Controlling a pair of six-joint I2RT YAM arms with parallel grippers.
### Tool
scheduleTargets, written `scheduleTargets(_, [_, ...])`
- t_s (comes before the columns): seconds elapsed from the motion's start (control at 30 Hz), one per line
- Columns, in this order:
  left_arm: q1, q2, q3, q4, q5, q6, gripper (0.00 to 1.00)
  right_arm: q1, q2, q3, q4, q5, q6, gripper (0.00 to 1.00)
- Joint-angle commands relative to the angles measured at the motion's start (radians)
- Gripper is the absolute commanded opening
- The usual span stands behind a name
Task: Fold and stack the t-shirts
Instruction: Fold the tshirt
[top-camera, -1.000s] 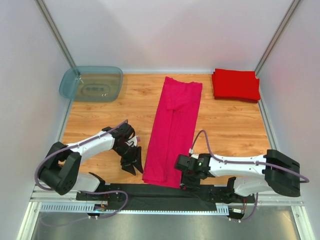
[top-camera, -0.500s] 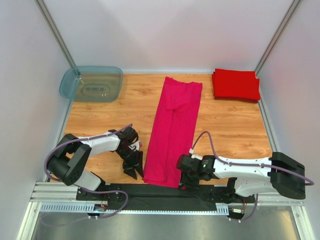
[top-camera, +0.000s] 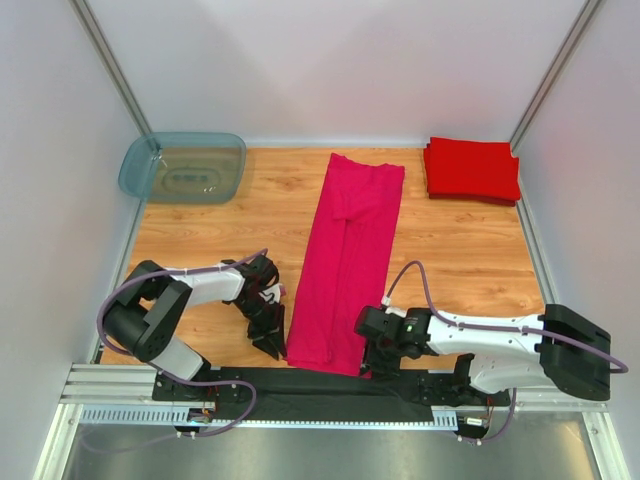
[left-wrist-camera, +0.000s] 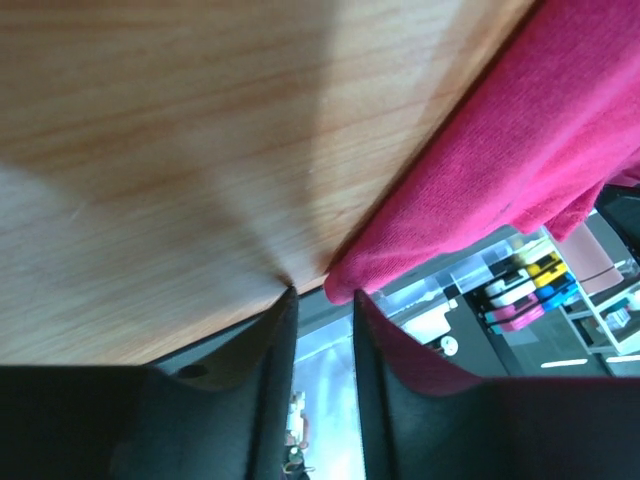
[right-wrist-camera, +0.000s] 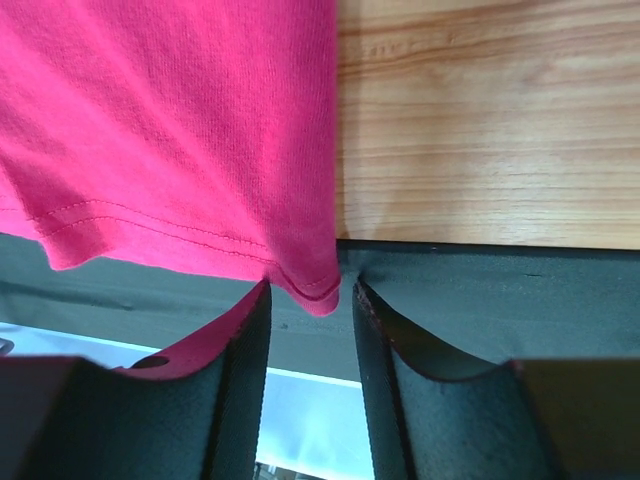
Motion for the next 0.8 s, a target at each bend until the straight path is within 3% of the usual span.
scheduleTargets(0.0, [-0.006, 0.009, 0.007, 0.035, -0.013, -0.008, 0.33, -0.007, 0.013, -0.008, 0.023, 0.023, -0.012, 0.39])
scheduleTargets(0.1, [-0.006, 0.009, 0.021, 0.001, -0.046, -0.006, 0.21, -0.007, 0.009, -0.005, 0.014, 0.029, -0.021, 0.35])
scheduleTargets(0.23, [-0.004, -0.011, 0.056, -0.080, -0.106, -0.005, 0.19, -0.007, -0.010, 0.025, -0.036, 0.040, -0.044, 0.36])
scheduleTargets(0.47, [-0.006, -0.118, 0.102, -0.096, -0.100, -0.020, 0.43, -0.010, -0.054, 0.053, -0.101, 0.058, -0.057, 0.42])
scheduleTargets(0.77, [-0.041, -0.051, 0.055, 0.018, -0.017, -0.032, 0.48, -0.019, -0.067, -0.005, -0.043, 0.041, -0.047, 0.41])
